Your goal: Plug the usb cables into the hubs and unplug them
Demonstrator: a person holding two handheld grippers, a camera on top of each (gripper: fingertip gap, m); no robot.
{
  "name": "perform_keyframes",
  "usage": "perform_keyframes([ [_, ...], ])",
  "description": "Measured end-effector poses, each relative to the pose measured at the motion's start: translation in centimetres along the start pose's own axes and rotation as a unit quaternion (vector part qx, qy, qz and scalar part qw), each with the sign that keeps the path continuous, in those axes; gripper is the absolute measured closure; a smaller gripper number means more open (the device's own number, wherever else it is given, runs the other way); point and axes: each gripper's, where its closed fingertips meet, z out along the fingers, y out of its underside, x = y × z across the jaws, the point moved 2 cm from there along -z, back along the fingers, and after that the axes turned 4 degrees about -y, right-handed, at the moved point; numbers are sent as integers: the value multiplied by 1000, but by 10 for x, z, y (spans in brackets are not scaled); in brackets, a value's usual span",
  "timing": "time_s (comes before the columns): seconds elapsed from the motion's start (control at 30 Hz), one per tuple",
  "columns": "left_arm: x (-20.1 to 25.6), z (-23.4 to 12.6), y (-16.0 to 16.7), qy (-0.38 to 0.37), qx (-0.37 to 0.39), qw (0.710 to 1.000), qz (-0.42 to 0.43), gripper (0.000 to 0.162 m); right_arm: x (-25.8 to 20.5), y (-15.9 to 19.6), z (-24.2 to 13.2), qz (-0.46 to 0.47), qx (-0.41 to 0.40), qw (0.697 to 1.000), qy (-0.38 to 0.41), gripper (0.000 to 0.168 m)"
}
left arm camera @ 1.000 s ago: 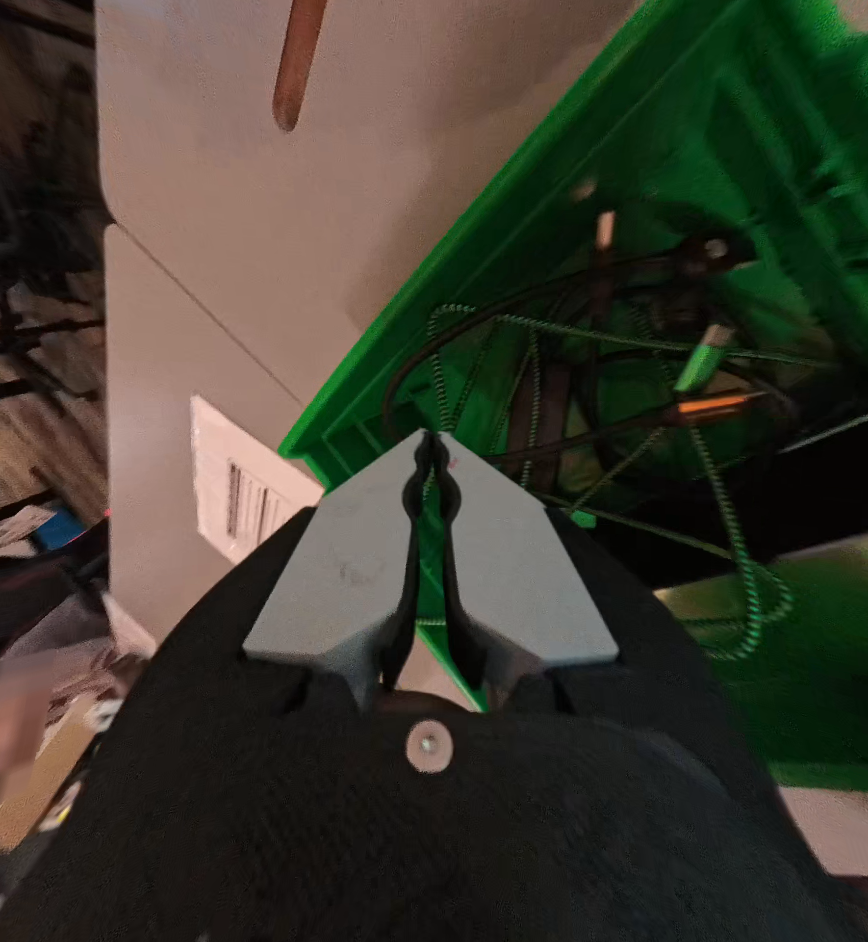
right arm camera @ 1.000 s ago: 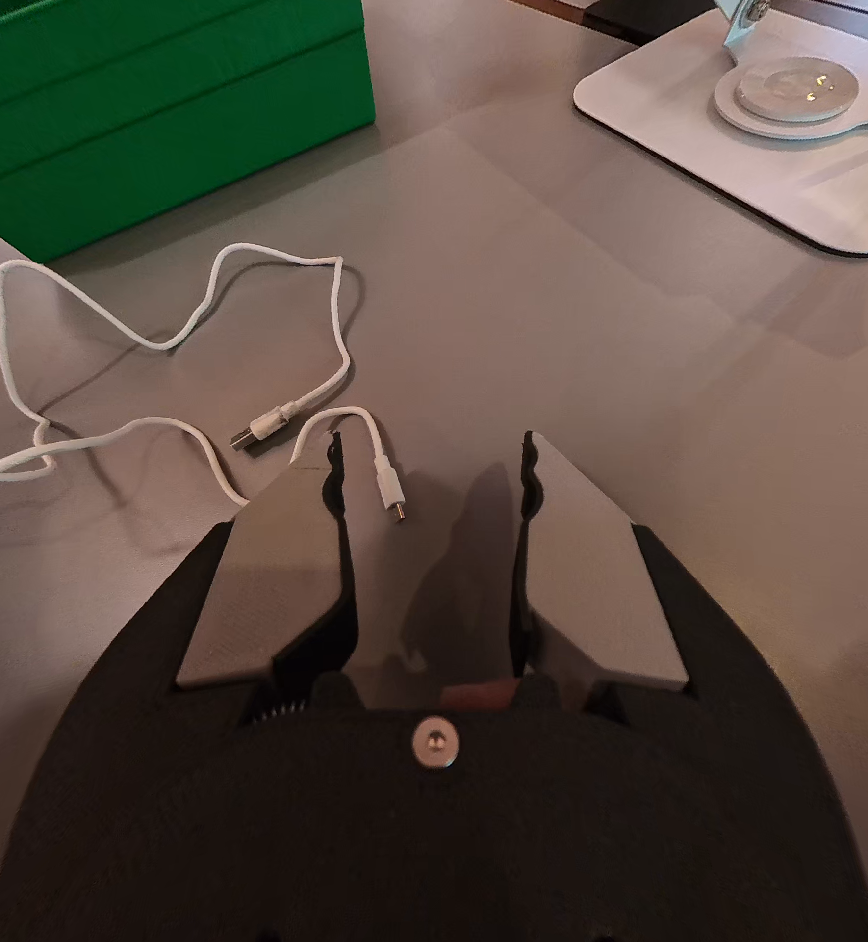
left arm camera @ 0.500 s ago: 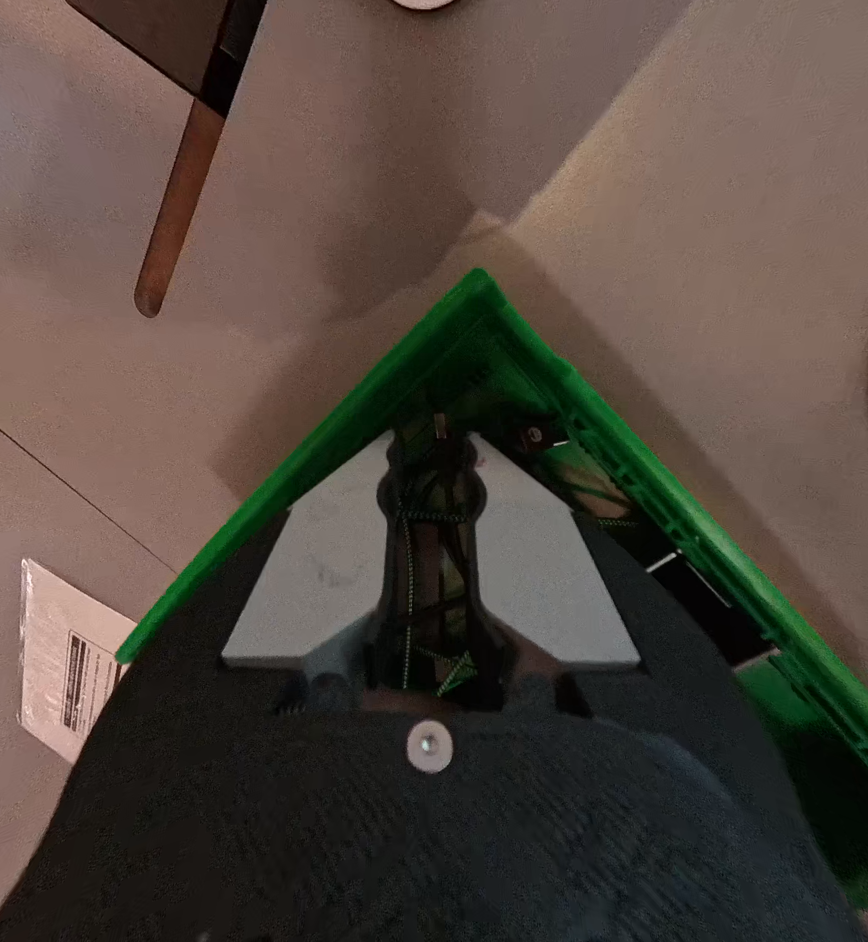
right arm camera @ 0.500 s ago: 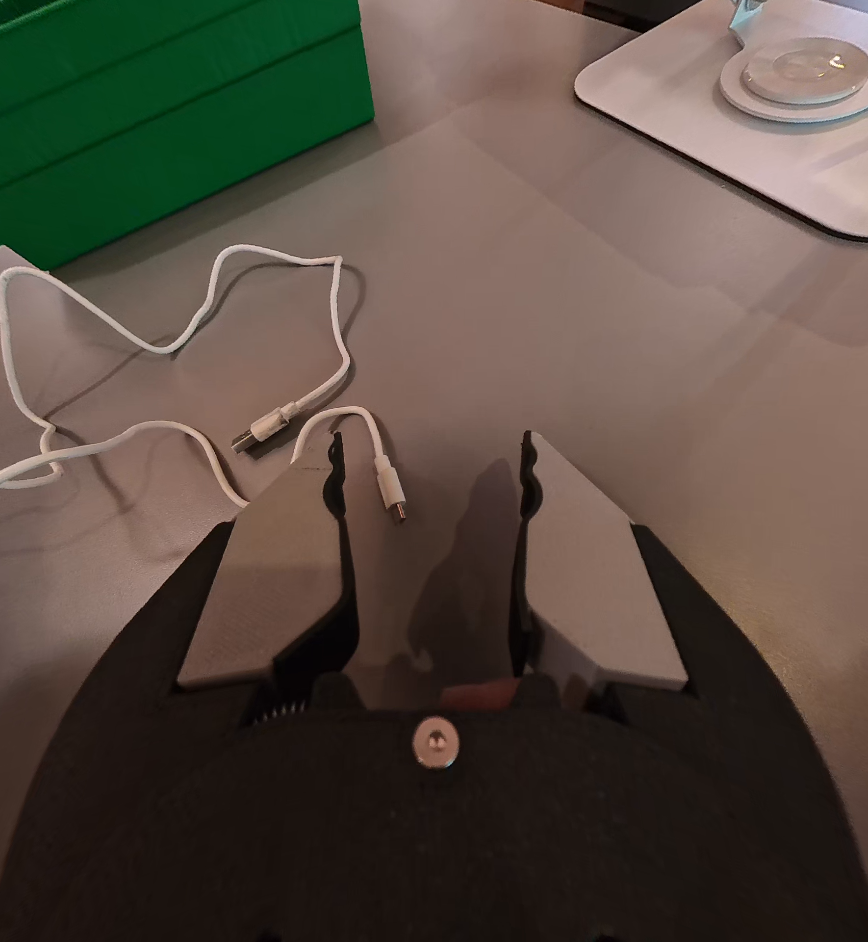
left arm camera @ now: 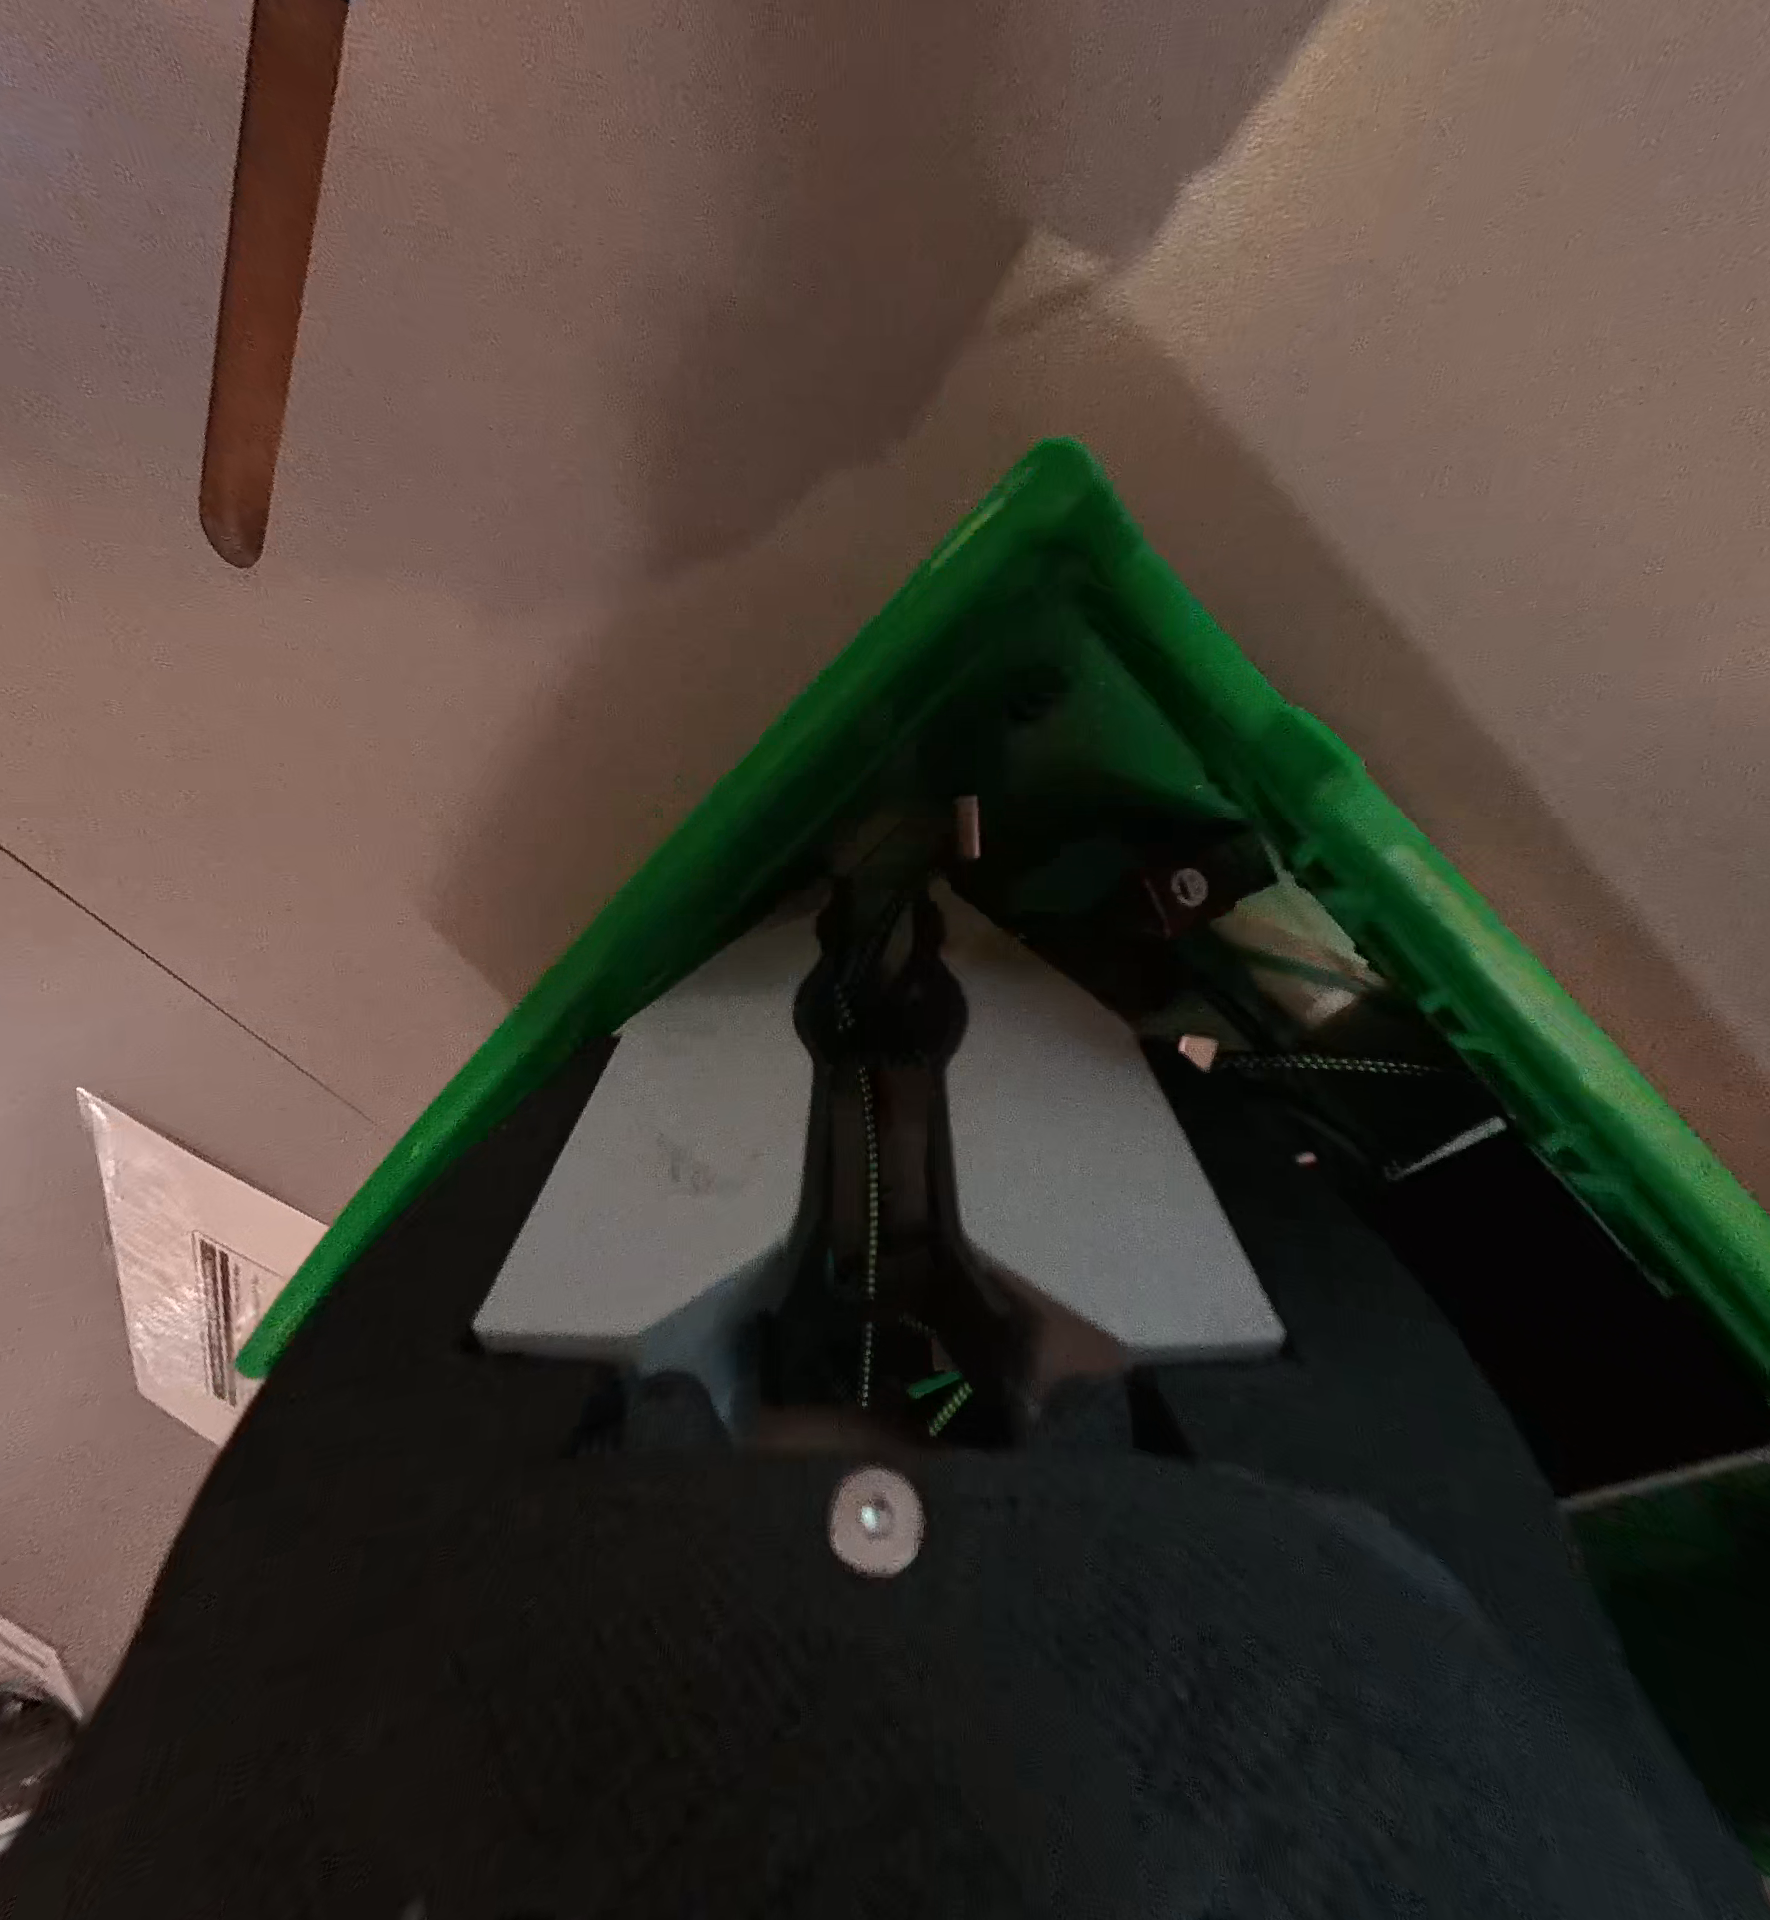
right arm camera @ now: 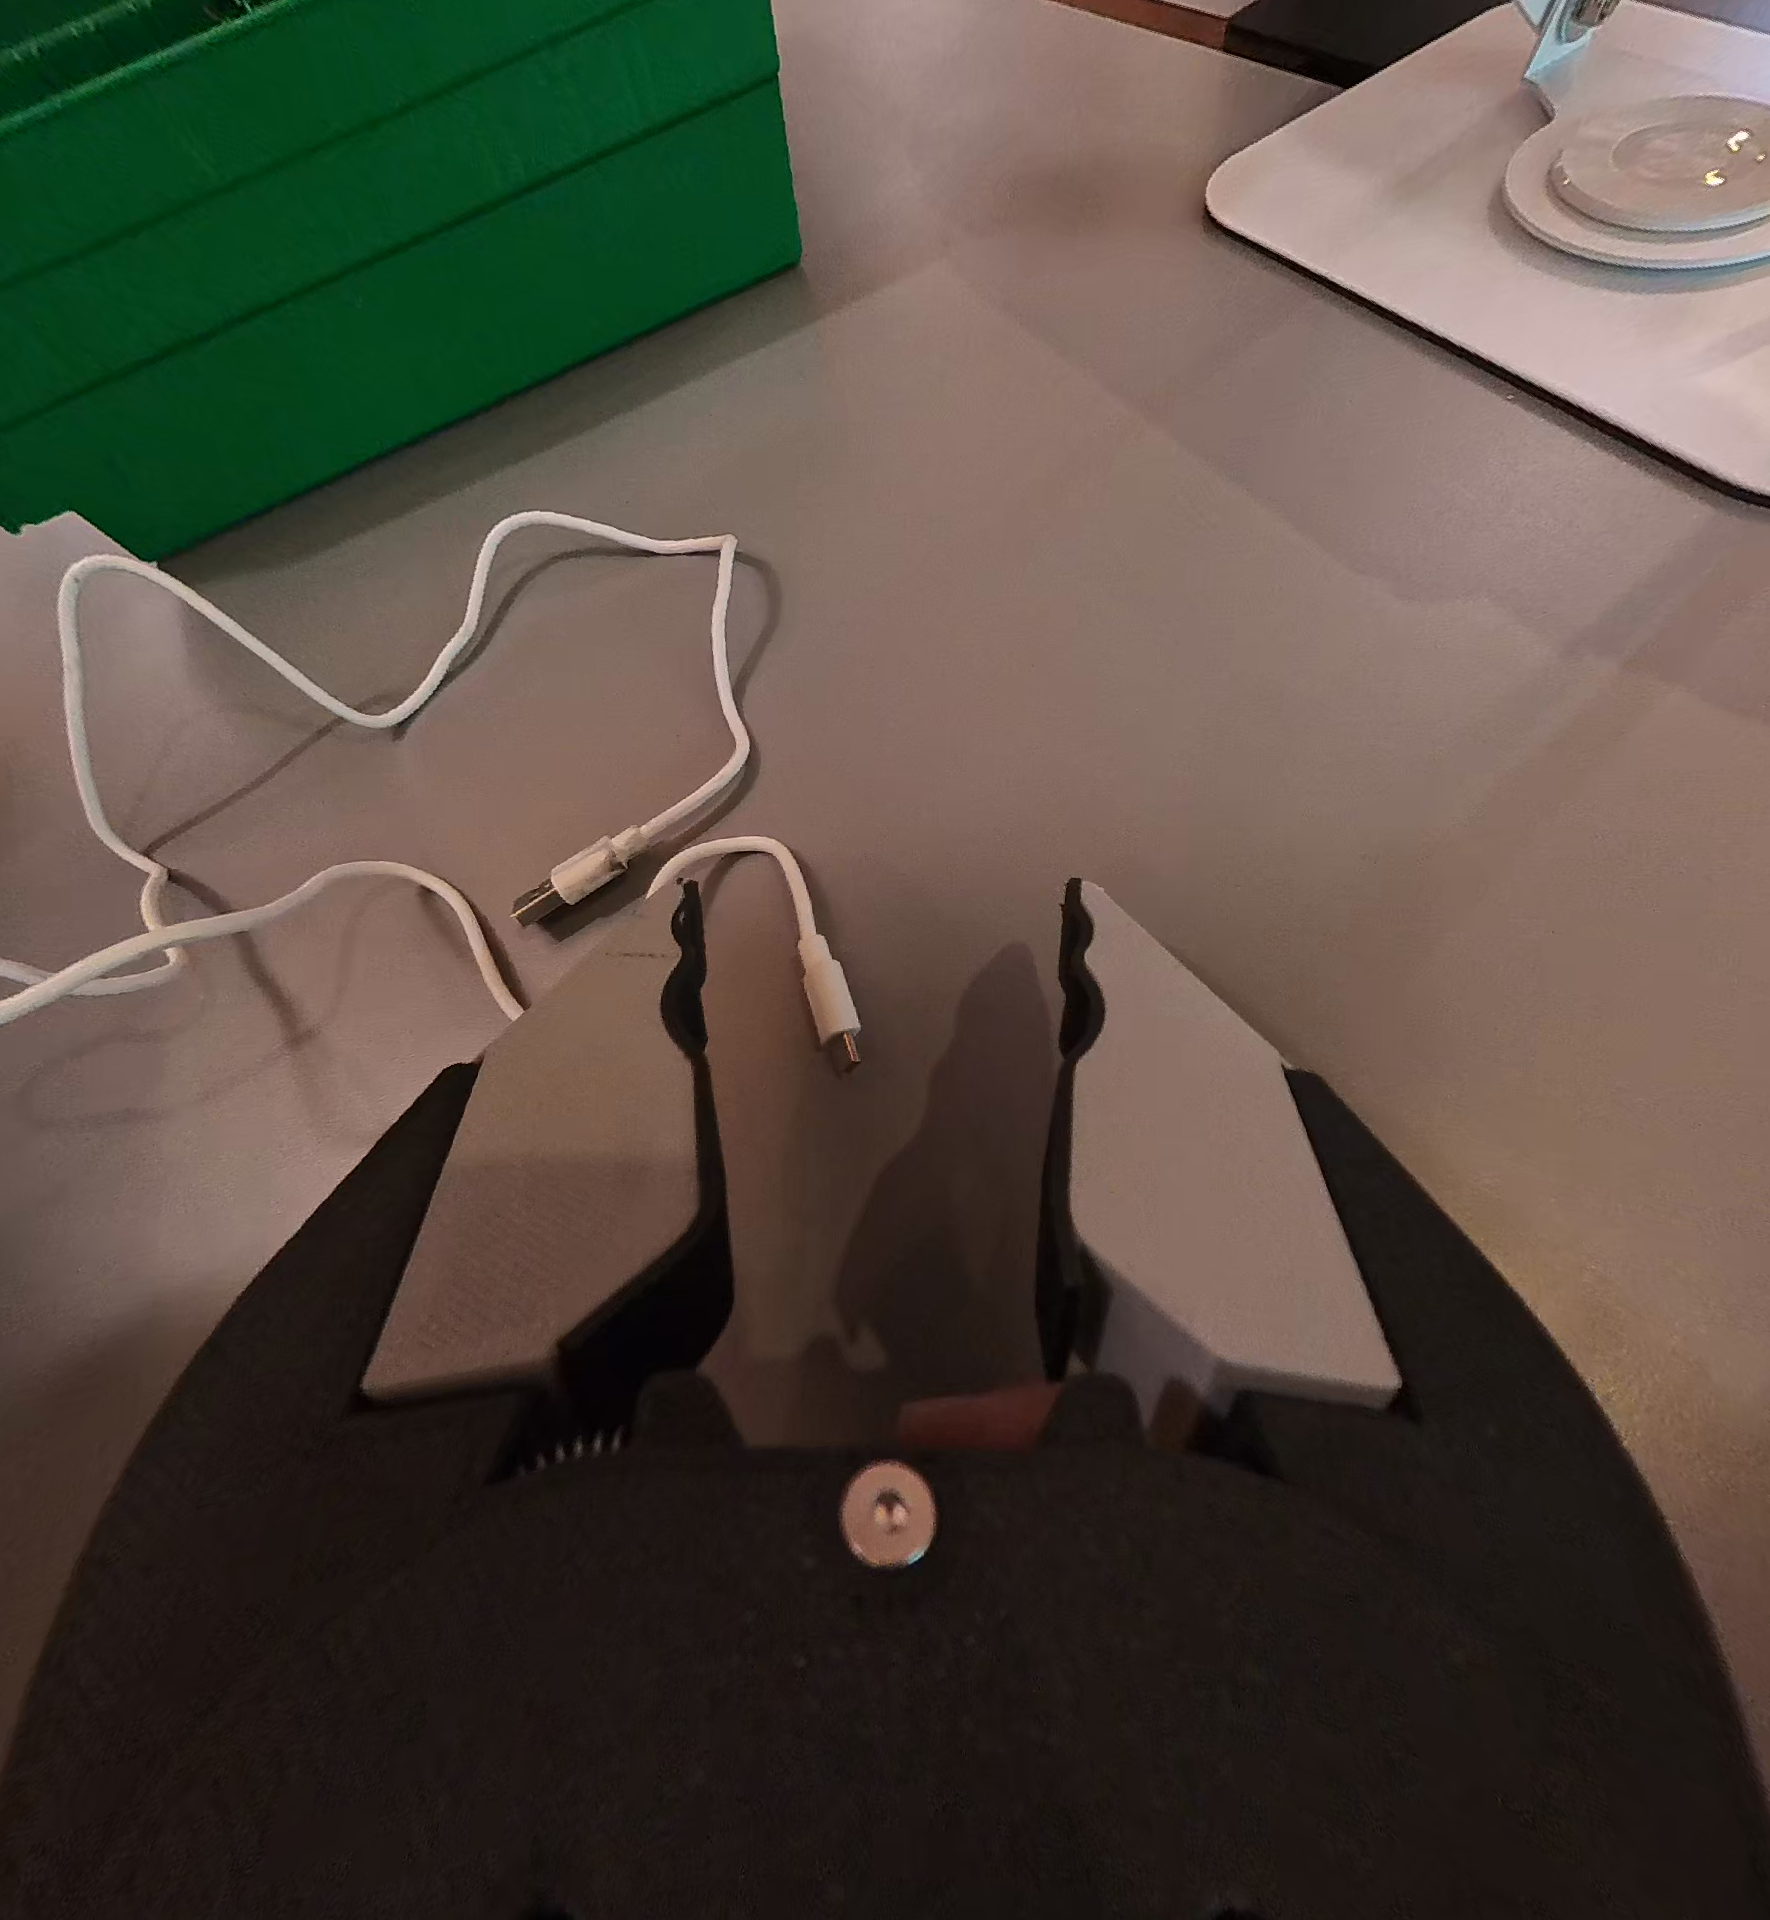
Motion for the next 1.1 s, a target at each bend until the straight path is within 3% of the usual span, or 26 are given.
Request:
perform_keyframes([
  [0.03, 0, -2, 1, 10, -2, 1000, -1, 150, 0, 0, 0, 0, 1, 1000, 0, 101],
  [0.47, 0, -7, 5, 44, 8, 999, -10, 137, -2, 0, 0, 0, 0, 1000, -4, 102],
  [0.93, 6, -10, 2, 49, 5, 999, 0, 135, -4, 0, 1, -2, 0, 1000, -8, 102],
  [1.1, 9, 1, 3, 48, -13, 999, -3, 142, -5, -1, 1, -3, 1, 1000, -8, 102],
])
